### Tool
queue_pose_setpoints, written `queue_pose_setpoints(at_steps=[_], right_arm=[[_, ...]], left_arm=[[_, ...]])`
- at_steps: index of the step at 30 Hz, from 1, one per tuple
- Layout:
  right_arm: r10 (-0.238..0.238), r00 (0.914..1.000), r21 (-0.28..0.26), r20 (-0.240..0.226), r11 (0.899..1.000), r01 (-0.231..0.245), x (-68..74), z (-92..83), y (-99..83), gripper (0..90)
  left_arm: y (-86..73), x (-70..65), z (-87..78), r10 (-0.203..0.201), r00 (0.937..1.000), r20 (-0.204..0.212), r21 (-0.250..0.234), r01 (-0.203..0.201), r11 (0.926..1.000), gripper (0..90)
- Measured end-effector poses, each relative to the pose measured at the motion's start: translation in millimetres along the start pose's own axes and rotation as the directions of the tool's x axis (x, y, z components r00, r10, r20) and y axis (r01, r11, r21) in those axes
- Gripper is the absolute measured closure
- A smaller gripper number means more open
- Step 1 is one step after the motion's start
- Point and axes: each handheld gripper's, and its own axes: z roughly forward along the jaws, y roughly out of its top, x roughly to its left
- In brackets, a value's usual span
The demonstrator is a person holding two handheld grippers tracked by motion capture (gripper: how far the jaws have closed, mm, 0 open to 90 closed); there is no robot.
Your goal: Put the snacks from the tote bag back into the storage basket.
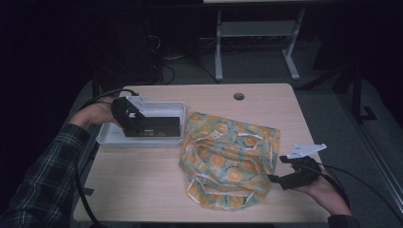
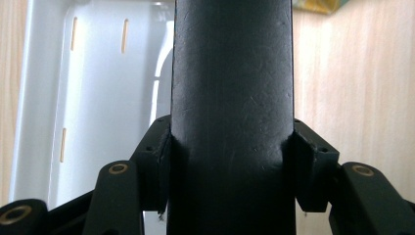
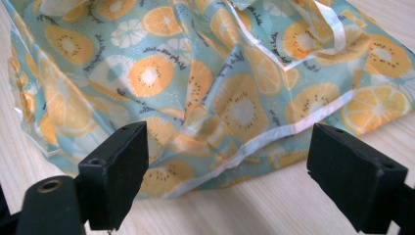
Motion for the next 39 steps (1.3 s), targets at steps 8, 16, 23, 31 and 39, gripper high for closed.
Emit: queue_pose_setpoints(at_steps=[8,16,23,31,39], right_arm=[[0.022,0.9996,0.006,0.018,1.000,-0.022,-0.9,-5.5,-7.7,14.8],[0.026,0.9993,0.003,0.026,1.000,-0.026,-1.9,-7.2,-9.1,14.8],[0.023,0.9993,0.001,0.029,1.000,-0.023,-3.2,-7.0,-9.6,14.8],[0.029,0.9992,-0.002,0.029,1.000,-0.029,-3.9,-8.3,-10.3,14.8],[0.029,0.9992,0.000,0.027,1.000,-0.029,-4.0,-8.2,-10.2,14.8]], left_arm=[[-7.3,2.2,14.0,-0.001,0.9999,0.010,0.013,0.001,0.9999,42.5],[-11.9,2.9,21.9,-0.003,0.9999,0.010,0.042,0.002,0.9991,42.5],[-7.5,0.4,26.3,0.020,0.9997,0.010,0.055,-0.021,0.9983,42.4],[-10.2,-1.1,36.4,0.023,0.9996,0.015,0.064,-0.024,0.9976,42.2],[-11.8,0.7,45.0,0.013,0.9993,0.034,0.074,-0.015,0.9971,42.0]])
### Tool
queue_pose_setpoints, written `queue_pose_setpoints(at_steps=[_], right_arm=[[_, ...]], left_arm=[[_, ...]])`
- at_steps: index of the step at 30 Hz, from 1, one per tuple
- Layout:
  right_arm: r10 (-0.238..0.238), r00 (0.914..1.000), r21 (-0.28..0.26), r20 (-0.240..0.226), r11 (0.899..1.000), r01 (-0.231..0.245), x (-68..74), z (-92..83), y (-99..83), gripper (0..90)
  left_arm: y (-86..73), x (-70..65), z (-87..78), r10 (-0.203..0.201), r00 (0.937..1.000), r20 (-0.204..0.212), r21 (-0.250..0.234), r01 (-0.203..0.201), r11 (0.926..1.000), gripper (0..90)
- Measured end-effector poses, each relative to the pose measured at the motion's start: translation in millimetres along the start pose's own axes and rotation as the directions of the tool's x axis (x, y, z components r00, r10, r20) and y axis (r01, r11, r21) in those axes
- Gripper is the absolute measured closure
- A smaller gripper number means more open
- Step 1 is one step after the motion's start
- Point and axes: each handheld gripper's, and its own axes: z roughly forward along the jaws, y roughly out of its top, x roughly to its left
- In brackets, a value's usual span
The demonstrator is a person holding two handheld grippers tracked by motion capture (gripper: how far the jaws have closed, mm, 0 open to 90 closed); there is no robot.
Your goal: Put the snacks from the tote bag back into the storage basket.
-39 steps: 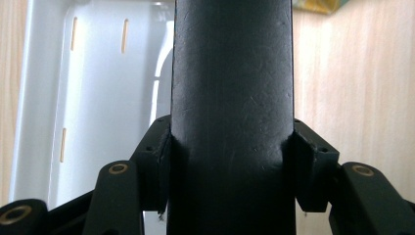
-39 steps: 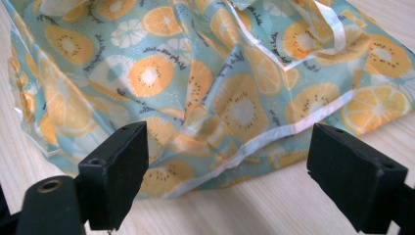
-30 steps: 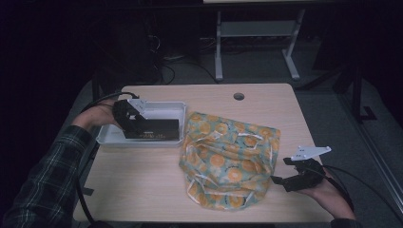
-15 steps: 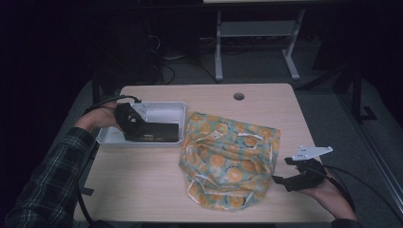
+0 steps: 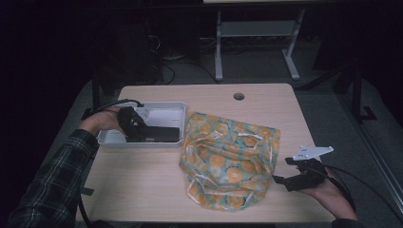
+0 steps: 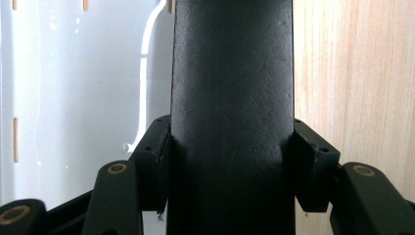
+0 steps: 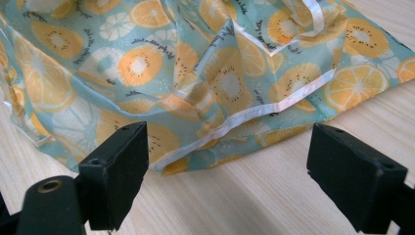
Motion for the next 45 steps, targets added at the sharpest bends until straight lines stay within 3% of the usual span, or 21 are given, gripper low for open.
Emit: queue_pose_setpoints(at_steps=[9,13,18,21,25,27,28,32,34,35,36,38,39,40,45], right_arm=[[-0.001,1.0000,-0.001,0.001,1.000,0.001,-1.0,-0.8,-0.6,14.8],[-0.004,1.0000,-0.001,0.000,1.000,0.004,-1.1,-1.0,-0.5,14.8],[0.000,1.0000,-0.002,-0.005,1.000,0.000,-1.3,-0.3,0.4,14.8],[-0.009,0.9999,-0.003,-0.010,1.000,0.009,-2.5,0.9,2.0,14.7],[-0.022,0.9995,-0.001,-0.024,1.000,0.022,-4.0,4.4,4.7,14.7],[-0.027,0.9992,0.003,-0.031,1.000,0.028,-5.1,6.6,6.3,14.5],[-0.033,0.9989,0.003,-0.033,0.999,0.033,-5.8,7.8,7.3,14.4],[-0.048,0.9979,-0.010,-0.043,0.999,0.048,-6.9,11.5,12.1,14.4],[-0.061,0.9972,-0.018,-0.044,0.998,0.060,-6.7,12.5,14.0,14.4],[-0.068,0.9966,-0.023,-0.047,0.997,0.067,-6.5,13.1,14.7,14.3],[-0.070,0.9964,-0.023,-0.048,0.997,0.068,-5.9,13.2,15.2,14.2],[-0.075,0.9960,-0.028,-0.049,0.997,0.073,-4.9,13.9,15.3,14.1],[-0.077,0.9958,-0.029,-0.049,0.997,0.076,-4.8,14.2,15.2,14.1],[-0.078,0.9956,-0.027,-0.051,0.997,0.077,-4.5,14.5,15.0,14.1],[-0.084,0.9949,-0.038,-0.056,0.996,0.082,-2.2,12.1,13.2,13.9]], left_arm=[[-0.9,0.1,5.5,-0.019,0.9998,0.009,0.017,0.019,0.9997,41.0],[-2.0,0.9,2.5,-0.042,0.9991,0.005,-0.001,0.042,0.9991,34.2],[-5.5,-0.6,-12.7,-0.082,0.9962,-0.030,-0.073,0.080,0.9942,26.5],[-7.1,-5.5,-23.7,-0.110,0.9928,-0.047,-0.144,0.102,0.9842,25.0],[-9.8,-14.0,-34.2,-0.223,0.9745,-0.030,-0.224,0.210,0.9516,18.8],[-10.7,-21.6,-38.2,-0.247,0.9680,-0.045,-0.256,0.228,0.9395,18.0],[-11.0,-26.9,-40.2,-0.272,0.9610,-0.049,-0.270,0.250,0.9301,17.7],[-11.4,-42.9,-44.9,-0.320,0.9447,-0.071,-0.315,0.283,0.9057,16.3],[-10.6,-51.2,-46.5,-0.348,0.9333,-0.087,-0.319,0.305,0.8974,16.0],[-10.4,-55.1,-47.5,-0.351,0.9314,-0.098,-0.322,0.304,0.8969,15.5],[-9.7,-60.8,-47.6,-0.373,0.9216,-0.108,-0.329,0.321,0.8882,15.5],[-9.0,-69.1,-48.3,-0.386,0.9152,-0.117,-0.335,0.329,0.8830,15.2],[-8.5,-73.9,-48.5,-0.404,0.9068,-0.120,-0.342,0.344,0.8744,15.4],[-7.6,-79.9,-48.4,-0.414,0.9006,-0.134,-0.343,0.349,0.8719,15.4],[-5.6,-102.5,-44.7,-0.449,0.8811,-0.147,-0.379,0.370,0.8485,15.4]])
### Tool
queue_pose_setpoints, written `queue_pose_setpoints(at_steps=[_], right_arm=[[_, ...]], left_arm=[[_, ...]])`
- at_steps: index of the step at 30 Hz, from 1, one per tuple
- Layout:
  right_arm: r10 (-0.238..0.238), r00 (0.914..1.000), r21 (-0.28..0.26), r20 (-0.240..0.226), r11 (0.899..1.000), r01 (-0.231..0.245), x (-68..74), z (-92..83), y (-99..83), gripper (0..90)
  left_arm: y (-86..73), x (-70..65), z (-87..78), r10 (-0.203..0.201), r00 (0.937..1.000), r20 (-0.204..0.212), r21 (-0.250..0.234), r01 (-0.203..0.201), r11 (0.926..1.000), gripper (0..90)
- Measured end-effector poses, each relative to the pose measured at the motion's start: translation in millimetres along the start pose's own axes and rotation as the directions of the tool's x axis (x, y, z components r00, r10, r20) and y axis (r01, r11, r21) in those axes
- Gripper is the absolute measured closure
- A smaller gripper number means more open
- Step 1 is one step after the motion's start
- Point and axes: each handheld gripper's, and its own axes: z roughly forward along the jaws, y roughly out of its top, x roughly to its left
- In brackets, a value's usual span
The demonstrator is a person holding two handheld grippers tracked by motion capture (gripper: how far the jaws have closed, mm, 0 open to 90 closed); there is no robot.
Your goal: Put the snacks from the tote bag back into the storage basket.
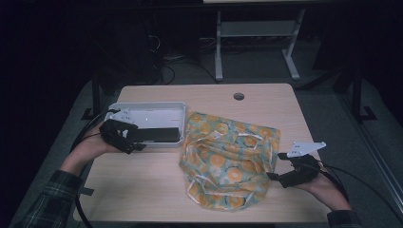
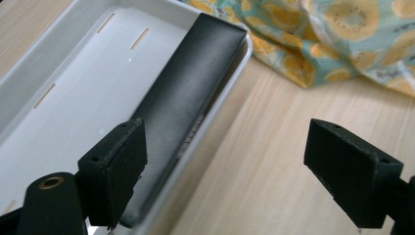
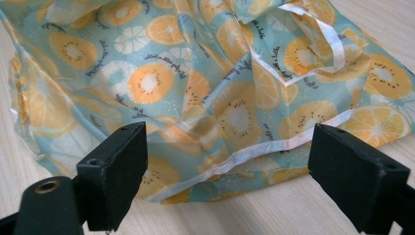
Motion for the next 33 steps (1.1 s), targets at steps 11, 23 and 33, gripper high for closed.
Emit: queue_pose_setpoints(at_steps=[11,23,33], right_arm=[[0.018,0.9995,-0.020,0.025,1.000,-0.017,5.8,-5.4,-7.5,13.3],[0.020,0.9994,-0.014,0.028,1.000,-0.020,8.5,-4.9,-12.3,13.4],[0.014,0.9992,-0.012,0.038,1.000,-0.014,8.8,-6.8,-15.2,13.5]], left_arm=[[-29.9,-49.8,15.1,-0.060,0.9979,-0.024,-0.086,0.058,0.9947,15.8],[-64.3,-88.8,32.1,-0.056,0.9982,-0.020,-0.092,0.054,0.9943,16.0],[-63.9,-89.5,39.7,-0.038,0.9993,-0.003,-0.093,0.037,0.9950,16.0]])
